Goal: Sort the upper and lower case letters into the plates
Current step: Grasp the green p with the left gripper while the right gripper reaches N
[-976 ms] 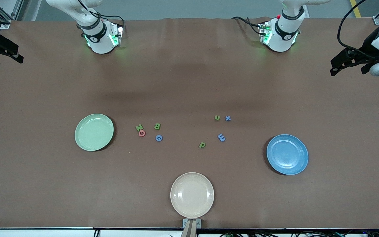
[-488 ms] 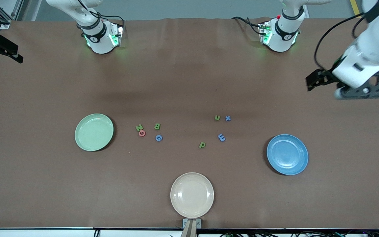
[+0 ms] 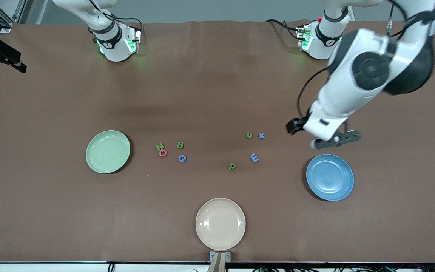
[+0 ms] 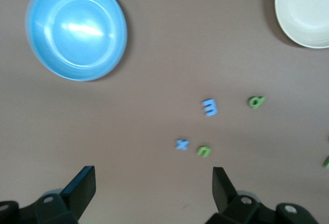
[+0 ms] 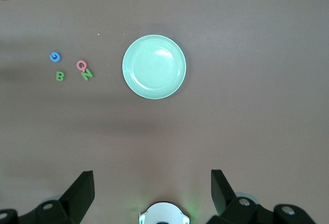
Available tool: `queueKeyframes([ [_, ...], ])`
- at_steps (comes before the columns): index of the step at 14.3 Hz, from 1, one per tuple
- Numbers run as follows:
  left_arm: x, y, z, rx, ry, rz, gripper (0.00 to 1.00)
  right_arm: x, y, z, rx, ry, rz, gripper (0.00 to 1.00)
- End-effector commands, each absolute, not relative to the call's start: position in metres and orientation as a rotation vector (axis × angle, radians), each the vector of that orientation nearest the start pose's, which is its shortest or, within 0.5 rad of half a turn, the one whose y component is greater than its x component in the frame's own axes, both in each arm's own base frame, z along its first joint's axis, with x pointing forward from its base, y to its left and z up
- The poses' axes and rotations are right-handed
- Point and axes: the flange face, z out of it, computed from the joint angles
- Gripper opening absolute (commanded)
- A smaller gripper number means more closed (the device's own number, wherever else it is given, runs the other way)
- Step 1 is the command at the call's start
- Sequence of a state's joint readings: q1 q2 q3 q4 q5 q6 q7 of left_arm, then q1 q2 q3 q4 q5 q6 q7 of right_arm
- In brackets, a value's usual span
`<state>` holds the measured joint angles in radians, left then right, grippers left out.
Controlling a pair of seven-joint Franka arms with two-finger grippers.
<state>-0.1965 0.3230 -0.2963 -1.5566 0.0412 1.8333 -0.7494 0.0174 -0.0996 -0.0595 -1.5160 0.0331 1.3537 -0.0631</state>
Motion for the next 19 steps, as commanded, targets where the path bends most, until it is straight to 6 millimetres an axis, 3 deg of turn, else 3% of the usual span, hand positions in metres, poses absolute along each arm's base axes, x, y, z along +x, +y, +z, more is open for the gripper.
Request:
queueKeyframes([
  [1, 0.592, -0.325, 0.421, -3.128, -0.534, 0.093, 1.0, 0.508, -0.021, 0.68, -3.099, -0.031, 0.068, 1.0],
  [3, 0.589, -0.355, 0.381, -3.103, -0.69, 0.119, 1.0, 0.524, -0.023, 0.661, -3.103, -0.023, 0.087, 1.0],
  [7, 0.596, -0.396, 0.324, -3.08, -0.949, 0.074, 1.0, 0.582, -0.025, 0.576, -3.112, -0.019, 0.225, 1.0],
  [8, 0.601, -0.415, 0.312, -3.061, -1.072, 0.077, 0.99, 0.592, -0.022, 0.555, -3.103, -0.023, 0.264, 1.0],
  [9, 0.611, -0.422, 0.3, -3.02, -1.19, 0.073, 0.98, 0.595, -0.014, 0.546, -3.093, -0.041, 0.28, 1.0],
  [13, 0.613, -0.445, 0.246, -2.962, -1.24, -0.032, 0.85, 0.612, 0.057, 0.493, -3.052, -0.199, 0.232, 1.0],
  [16, 0.614, -0.46, 0.222, -2.966, -1.226, -0.033, 0.79, 0.601, 0.105, 0.444, -3.011, -0.29, 0.217, 1.0],
  [19, 0.608, -0.469, 0.2, -2.952, -1.19, -0.048, 0.76, 0.586, 0.141, 0.39, -3.017, -0.35, 0.142, 1.0],
])
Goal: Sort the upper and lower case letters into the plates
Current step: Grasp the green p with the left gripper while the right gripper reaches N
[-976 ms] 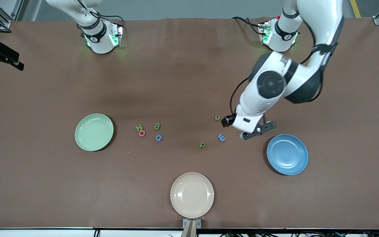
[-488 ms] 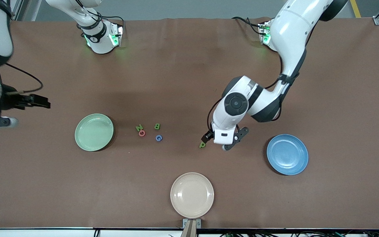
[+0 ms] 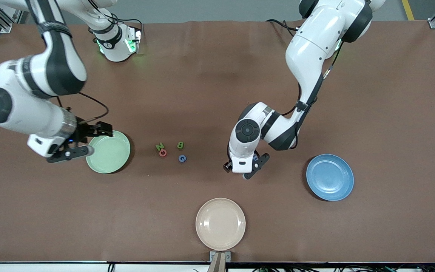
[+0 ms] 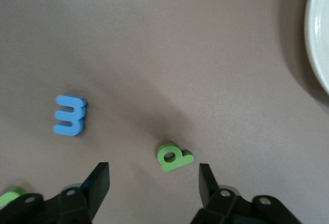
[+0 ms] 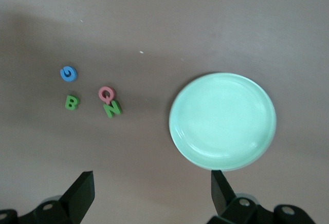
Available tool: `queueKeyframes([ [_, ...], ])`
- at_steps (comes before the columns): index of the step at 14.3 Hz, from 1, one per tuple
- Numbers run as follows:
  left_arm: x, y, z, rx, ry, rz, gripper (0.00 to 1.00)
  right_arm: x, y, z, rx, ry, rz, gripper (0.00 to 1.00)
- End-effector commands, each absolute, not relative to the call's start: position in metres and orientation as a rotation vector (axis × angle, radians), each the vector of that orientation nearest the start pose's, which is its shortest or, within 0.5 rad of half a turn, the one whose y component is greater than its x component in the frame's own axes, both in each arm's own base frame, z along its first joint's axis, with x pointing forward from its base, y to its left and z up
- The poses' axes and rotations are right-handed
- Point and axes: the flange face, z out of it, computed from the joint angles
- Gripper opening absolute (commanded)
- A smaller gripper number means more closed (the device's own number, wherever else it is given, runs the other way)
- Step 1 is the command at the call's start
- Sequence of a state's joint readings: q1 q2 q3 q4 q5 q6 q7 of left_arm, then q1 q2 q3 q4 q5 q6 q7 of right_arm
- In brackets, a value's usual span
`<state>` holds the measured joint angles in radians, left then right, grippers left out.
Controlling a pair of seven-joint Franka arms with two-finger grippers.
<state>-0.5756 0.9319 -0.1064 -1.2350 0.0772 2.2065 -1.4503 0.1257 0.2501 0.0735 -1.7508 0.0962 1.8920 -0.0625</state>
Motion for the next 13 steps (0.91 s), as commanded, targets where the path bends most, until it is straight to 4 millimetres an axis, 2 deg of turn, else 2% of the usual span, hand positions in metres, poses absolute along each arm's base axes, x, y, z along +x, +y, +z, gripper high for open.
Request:
queueKeyframes([
  [1, 0.607, -0.468, 0.194, -2.948, -1.183, -0.041, 0.75, 0.578, 0.155, 0.37, -3.017, -0.382, 0.105, 1.0],
  [3, 0.609, -0.47, 0.182, -2.948, -1.176, -0.037, 0.74, 0.566, 0.179, 0.324, -3.016, -0.436, 0.016, 1.0],
  [5, 0.608, -0.477, 0.181, -2.958, -1.17, -0.042, 0.73, 0.56, 0.198, 0.278, -3.017, -0.495, 0.035, 1.0],
  [7, 0.607, -0.478, 0.176, -2.957, -1.167, -0.039, 0.73, 0.56, 0.209, 0.248, -3.015, -0.532, 0.002, 0.99],
  [10, 0.608, -0.478, 0.172, -2.967, -1.172, -0.05, 0.71, 0.558, 0.213, 0.224, -3.042, -0.629, 0.012, 0.96],
  [13, 0.607, -0.478, 0.167, -2.961, -1.157, -0.067, 0.61, 0.556, 0.224, 0.21, -3.037, -0.662, -0.003, 0.95],
])
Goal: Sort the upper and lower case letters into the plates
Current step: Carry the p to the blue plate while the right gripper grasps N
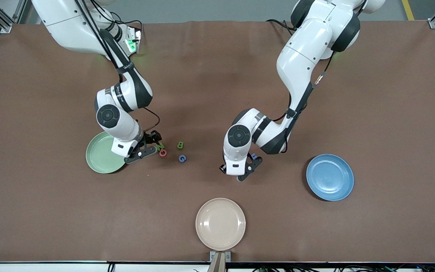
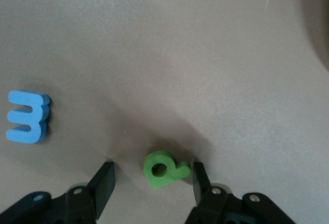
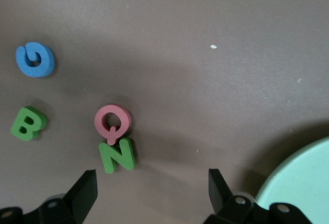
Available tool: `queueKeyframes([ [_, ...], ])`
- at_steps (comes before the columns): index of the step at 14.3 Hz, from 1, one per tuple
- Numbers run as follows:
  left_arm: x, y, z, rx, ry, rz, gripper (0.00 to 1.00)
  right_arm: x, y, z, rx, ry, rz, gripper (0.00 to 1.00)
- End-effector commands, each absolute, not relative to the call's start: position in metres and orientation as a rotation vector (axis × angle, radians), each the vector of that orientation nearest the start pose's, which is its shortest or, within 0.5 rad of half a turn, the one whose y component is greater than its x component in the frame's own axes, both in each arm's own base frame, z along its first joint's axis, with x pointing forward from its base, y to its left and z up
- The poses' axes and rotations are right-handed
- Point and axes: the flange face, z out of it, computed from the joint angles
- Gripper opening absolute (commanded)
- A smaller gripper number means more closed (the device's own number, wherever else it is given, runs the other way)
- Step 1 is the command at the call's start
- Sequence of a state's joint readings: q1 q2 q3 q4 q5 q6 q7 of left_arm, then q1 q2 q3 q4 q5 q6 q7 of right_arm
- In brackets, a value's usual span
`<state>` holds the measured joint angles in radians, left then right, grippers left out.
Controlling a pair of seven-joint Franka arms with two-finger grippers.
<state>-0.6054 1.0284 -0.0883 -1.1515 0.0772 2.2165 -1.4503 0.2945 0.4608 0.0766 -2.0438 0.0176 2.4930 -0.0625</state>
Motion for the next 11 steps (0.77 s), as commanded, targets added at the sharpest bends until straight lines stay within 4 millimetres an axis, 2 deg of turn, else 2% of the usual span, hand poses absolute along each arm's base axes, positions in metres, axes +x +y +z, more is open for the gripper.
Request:
queueKeyframes([
  [1, 0.607, -0.477, 0.166, -2.96, -1.154, -0.074, 0.57, 0.555, 0.225, 0.202, -3.034, -0.665, -0.012, 0.95],
  [2, 0.608, -0.476, 0.165, -2.959, -1.156, -0.074, 0.51, 0.553, 0.231, 0.194, -3.03, -0.675, -0.021, 0.95],
  [4, 0.608, -0.476, 0.164, -2.96, -1.155, -0.076, 0.29, 0.552, 0.234, 0.177, -3.024, -0.681, -0.039, 0.92],
  [7, 0.613, -0.471, 0.17, -2.964, -1.17, -0.093, 0.01, 0.55, 0.236, 0.172, -3.023, -0.667, -0.035, 0.92],
  [9, 0.621, -0.463, 0.195, -2.963, -1.182, -0.119, 0.0, 0.547, 0.243, 0.172, -3.026, -0.656, -0.025, 0.91],
  [10, 0.628, -0.457, 0.217, -2.97, -1.206, -0.137, 0.0, 0.546, 0.245, 0.172, -3.027, -0.654, -0.024, 0.9],
  [11, 0.64, -0.437, 0.232, -2.953, -1.231, -0.142, 0.0, 0.546, 0.245, 0.172, -3.028, -0.649, -0.022, 0.9],
])
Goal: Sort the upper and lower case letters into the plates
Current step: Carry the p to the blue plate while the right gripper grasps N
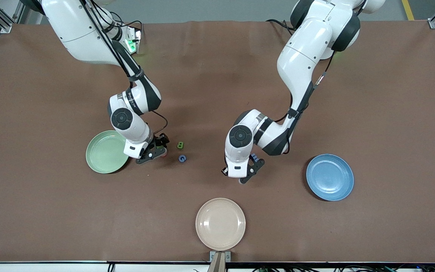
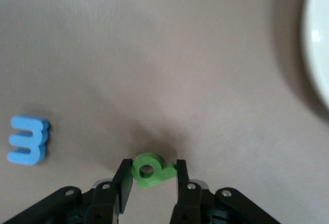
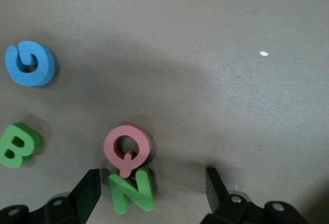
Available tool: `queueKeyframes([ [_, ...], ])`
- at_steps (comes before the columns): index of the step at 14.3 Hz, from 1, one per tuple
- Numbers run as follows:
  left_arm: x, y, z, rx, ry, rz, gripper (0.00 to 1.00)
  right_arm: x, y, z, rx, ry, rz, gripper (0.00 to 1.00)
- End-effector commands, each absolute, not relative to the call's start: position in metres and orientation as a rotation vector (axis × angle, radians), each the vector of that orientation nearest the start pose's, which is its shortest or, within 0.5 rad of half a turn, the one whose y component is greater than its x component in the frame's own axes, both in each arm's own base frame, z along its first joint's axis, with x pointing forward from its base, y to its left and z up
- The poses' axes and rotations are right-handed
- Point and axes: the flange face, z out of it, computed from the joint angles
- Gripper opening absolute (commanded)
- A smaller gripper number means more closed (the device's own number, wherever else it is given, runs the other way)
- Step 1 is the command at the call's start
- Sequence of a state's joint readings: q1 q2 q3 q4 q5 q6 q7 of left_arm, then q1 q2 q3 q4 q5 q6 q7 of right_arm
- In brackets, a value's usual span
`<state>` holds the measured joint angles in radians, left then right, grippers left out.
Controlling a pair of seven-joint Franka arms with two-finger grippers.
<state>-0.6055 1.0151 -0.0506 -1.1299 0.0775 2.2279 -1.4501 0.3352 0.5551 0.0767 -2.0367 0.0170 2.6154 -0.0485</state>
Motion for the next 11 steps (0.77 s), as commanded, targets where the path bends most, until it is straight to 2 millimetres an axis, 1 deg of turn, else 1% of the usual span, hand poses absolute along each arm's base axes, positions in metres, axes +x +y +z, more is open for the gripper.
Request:
queueKeyframes([
  [1, 0.647, -0.415, 0.253, -2.935, -1.178, -0.112, 0.0, 0.544, 0.249, 0.171, -3.026, -0.659, -0.019, 0.88],
  [2, 0.652, -0.392, 0.264, -2.935, -1.074, -0.072, 0.0, 0.543, 0.25, 0.171, -3.026, -0.67, -0.02, 0.83],
  [4, 0.654, -0.351, 0.277, -2.933, -0.958, -0.021, 0.0, 0.541, 0.253, 0.171, -3.026, -0.682, -0.016, 0.67],
  [5, 0.653, -0.325, 0.281, -2.929, -0.916, 0.001, 0.01, 0.541, 0.252, 0.17, -3.026, -0.689, -0.011, 0.58],
  [6, 0.645, -0.296, 0.284, -2.937, -0.828, 0.031, 0.01, 0.54, 0.252, 0.17, -3.026, -0.689, -0.011, 0.49],
  [7, 0.641, -0.265, 0.287, -2.952, -0.776, 0.038, 0.01, 0.54, 0.251, 0.17, -3.026, -0.689, -0.009, 0.38],
  [8, 0.641, -0.225, 0.283, -2.96, -0.759, 0.045, 0.01, 0.54, 0.251, 0.17, -3.026, -0.689, -0.007, 0.27],
  [9, 0.638, -0.203, 0.271, -2.966, -0.72, 0.065, 0.01, 0.54, 0.249, 0.17, -3.029, -0.688, 0.007, 0.15],
  [10, 0.636, -0.189, 0.258, -2.975, -0.701, 0.063, 0.02, 0.54, 0.247, 0.17, -3.034, -0.677, 0.021, 0.03],
  [11, 0.636, -0.168, 0.246, -2.974, -0.721, 0.054, 0.05, 0.541, 0.245, 0.173, -3.038, -0.672, 0.032, 0.0],
])
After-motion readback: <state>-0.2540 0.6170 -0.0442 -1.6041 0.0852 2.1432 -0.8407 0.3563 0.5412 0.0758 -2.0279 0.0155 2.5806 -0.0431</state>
